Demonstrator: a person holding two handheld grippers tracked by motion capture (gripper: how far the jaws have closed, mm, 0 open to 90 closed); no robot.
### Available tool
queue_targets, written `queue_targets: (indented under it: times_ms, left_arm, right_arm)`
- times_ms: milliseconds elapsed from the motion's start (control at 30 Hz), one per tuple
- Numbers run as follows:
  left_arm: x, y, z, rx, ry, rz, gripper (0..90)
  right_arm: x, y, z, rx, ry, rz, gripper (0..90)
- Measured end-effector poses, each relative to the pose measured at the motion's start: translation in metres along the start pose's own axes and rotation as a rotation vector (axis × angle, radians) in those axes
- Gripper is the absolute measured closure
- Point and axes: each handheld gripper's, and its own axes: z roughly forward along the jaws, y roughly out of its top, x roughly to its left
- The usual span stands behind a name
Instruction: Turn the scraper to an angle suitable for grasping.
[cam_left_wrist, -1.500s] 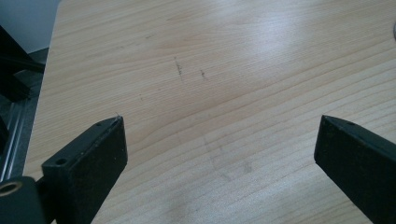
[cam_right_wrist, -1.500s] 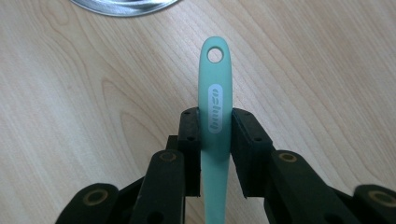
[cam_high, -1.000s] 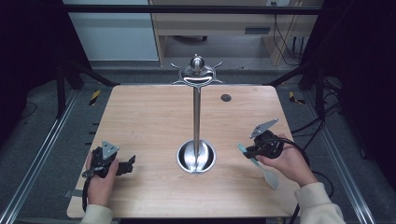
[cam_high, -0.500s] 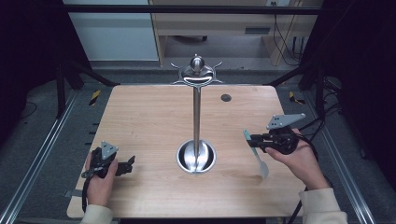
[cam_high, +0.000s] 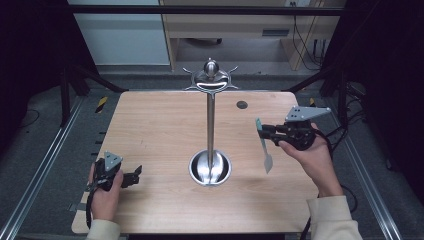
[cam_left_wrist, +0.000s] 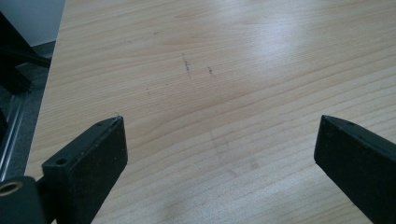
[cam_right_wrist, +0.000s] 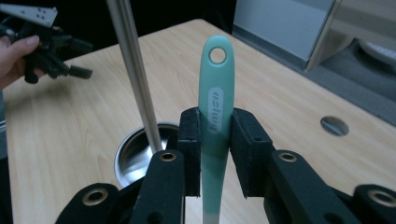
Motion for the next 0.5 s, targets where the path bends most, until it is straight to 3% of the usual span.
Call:
queue_targets:
  times_ms: [200,333,500]
  left_arm:
    - [-0.002,-0.002,-0.002,0.009,0.001,0.009,2.6]
    - [-0.002,-0.001,-0.002,0.004,-0.004,0.015,2.6]
    - [-0.001,0.000,-0.002,0.001,0.002,0.012,2.7]
  right_arm:
    - [0.003,0.025,0.003,-0.089,0.004,-0.004,74.4]
    - [0.010,0.023,0.000,-0.099,-0.009,-0.002,74.4]
    - [0.010,0.019,-0.003,-0.120,-0.011,0.025,74.4]
